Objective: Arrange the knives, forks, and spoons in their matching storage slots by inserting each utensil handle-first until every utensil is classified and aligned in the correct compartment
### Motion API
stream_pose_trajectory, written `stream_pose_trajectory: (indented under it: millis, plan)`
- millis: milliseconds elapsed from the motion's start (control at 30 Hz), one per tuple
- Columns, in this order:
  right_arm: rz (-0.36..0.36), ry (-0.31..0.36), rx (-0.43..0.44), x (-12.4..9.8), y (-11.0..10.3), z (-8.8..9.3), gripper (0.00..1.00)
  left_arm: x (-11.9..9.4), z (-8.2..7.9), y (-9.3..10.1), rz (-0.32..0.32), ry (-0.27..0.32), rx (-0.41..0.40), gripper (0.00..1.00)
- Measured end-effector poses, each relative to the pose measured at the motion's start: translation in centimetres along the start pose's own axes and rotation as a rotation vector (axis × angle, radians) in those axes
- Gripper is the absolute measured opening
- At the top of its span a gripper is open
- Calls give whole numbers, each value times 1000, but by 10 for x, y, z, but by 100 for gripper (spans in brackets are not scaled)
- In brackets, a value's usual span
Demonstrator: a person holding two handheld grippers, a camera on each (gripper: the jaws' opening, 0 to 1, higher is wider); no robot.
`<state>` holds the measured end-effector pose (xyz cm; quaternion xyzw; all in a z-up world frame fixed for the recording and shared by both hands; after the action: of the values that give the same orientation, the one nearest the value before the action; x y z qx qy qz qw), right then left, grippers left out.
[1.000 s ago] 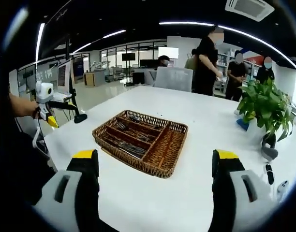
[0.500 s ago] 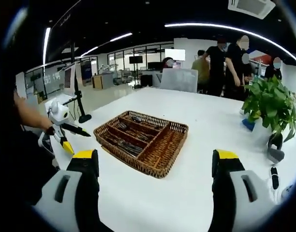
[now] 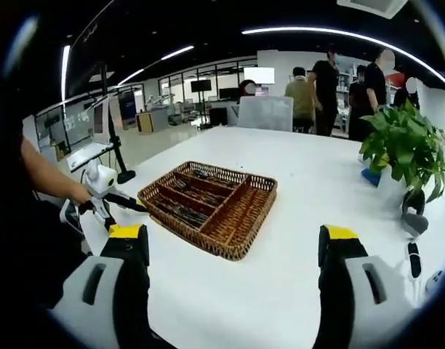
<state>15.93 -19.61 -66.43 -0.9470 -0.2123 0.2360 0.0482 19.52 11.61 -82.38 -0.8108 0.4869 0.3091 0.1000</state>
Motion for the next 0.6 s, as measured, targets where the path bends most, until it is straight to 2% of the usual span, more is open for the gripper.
stream_pose_trajectory:
  millis: [100, 367, 433, 533, 600]
  plan:
    - [1, -8, 5, 2, -3, 4, 99, -1, 0, 2, 13, 7, 3, 99]
    - [-8, -6, 10, 7, -10, 2, 99, -1, 3, 3, 25, -21, 51, 99]
    - [-8, -4, 10, 7, -10, 1, 99, -3, 2, 7, 56, -25, 43, 94]
    - [-8, -3, 8, 7, -10, 0, 99, -1, 2, 8, 37, -38, 99, 99]
    - [-9, -8, 6, 7, -9, 0, 99, 1, 4, 12, 51, -45, 89, 99]
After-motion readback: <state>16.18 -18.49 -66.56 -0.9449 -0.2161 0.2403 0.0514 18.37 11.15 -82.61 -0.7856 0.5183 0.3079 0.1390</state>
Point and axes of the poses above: the point that each gripper's makers call its tool centre point, and the gripper's own axes: x roughly forward along the fingers, y roughly to its right, z roughly out of its underside, the point moved 4 cm from there along -x, roughly backward along the fingers, and after that the axes turned 10 degrees about x, right-handed, at the moved point
